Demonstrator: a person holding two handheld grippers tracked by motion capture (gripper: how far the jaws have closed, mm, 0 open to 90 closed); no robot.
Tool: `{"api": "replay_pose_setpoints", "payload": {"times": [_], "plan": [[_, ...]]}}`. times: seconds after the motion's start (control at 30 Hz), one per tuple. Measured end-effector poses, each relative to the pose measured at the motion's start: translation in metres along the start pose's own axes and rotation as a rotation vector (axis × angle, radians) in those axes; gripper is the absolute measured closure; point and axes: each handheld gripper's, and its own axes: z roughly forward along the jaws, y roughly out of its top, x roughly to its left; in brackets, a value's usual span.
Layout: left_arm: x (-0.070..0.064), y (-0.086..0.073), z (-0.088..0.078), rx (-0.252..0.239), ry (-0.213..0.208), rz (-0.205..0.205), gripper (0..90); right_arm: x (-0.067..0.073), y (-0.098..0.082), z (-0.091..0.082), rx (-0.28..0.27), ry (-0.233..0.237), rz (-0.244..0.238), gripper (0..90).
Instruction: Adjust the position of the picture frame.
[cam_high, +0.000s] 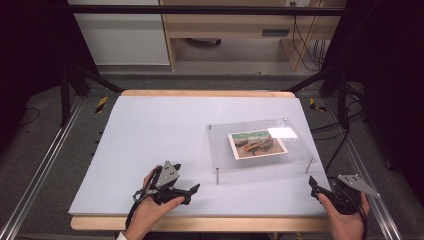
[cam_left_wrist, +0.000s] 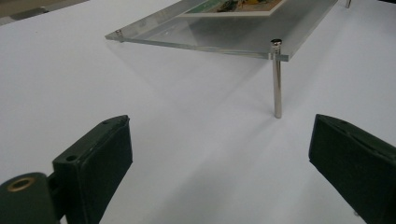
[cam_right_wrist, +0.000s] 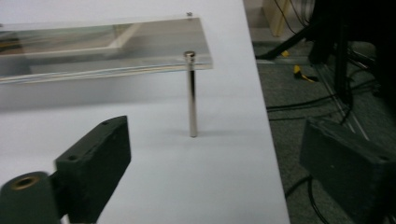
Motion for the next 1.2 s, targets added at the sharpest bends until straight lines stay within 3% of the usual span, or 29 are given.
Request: {"api": "replay_pose_setpoints", "payload": {"times": [0.07,0.17,0.27,0.4,0.57,0.77,0.93,1.0,1.2], "plan": [[0.002,-0.003,0.0,-0.007,0.009,0.001,5.4,0.001,-0.001,-0.001,-0.005,0.007,-0.015,7.0],[0.004,-0.004,0.002,-0.008,-0.015,0.011,5.2,0.004,0.0,-0.001,0.0,0.022,-0.032,8.6],[0.003,-0.004,0.001,-0.017,0.006,0.021,4.9,0.009,0.0,0.004,0.021,0.026,-0.072,16.5],[-0.003,0.0,0.0,-0.073,-0.004,0.021,4.7,0.014,-0.002,0.01,0.034,0.019,-0.128,24.2],[-0.016,0.004,0.0,-0.071,-0.036,0.021,4.8,0.013,-0.003,0.014,0.019,0.064,-0.078,38.6],[-0.025,0.006,0.006,-0.065,-0.058,0.02,5.9,0.006,0.006,0.034,0.027,0.074,-0.069,44.9],[-0.03,0.008,0.013,-0.059,-0.068,-0.01,9.5,-0.006,0.01,0.052,0.049,0.11,-0.037,57.3],[-0.034,0.009,0.018,-0.061,-0.081,-0.049,13.8,-0.008,0.011,0.058,0.056,0.134,-0.03,60.8],[-0.04,0.01,0.023,-0.063,-0.063,-0.069,23.4,-0.01,0.02,0.071,0.043,0.177,-0.047,72.8]]}}
